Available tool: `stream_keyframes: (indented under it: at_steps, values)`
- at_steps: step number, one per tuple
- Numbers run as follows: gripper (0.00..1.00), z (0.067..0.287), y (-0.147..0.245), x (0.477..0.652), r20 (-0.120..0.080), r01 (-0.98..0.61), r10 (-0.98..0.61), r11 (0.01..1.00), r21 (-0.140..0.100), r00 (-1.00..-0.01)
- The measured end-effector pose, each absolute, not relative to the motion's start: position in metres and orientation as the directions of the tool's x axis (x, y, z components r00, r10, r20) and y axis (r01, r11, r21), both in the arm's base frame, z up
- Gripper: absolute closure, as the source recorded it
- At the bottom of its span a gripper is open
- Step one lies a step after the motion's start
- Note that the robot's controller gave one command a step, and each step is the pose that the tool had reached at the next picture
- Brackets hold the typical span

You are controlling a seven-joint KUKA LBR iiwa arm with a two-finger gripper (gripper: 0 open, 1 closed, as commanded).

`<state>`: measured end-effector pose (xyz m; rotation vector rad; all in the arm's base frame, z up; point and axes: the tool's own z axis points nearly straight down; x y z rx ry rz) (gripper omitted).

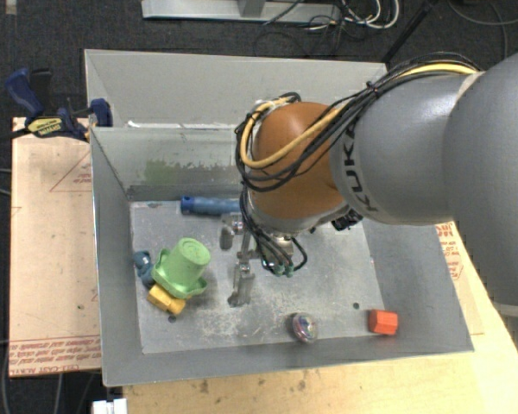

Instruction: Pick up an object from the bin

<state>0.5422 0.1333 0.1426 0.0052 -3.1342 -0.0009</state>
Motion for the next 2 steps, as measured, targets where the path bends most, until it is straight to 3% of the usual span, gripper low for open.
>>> stream_keyframes:
  at_steps: [1,2]
  values:
    - [0.0,0.067,0.209,0.519,0.003,0.092,0.092,0.996,0.002,-0.996]
    - [0.0,0.101,0.256,0.485,0.0,0.048,0.048,0.999,0.001,-0.999]
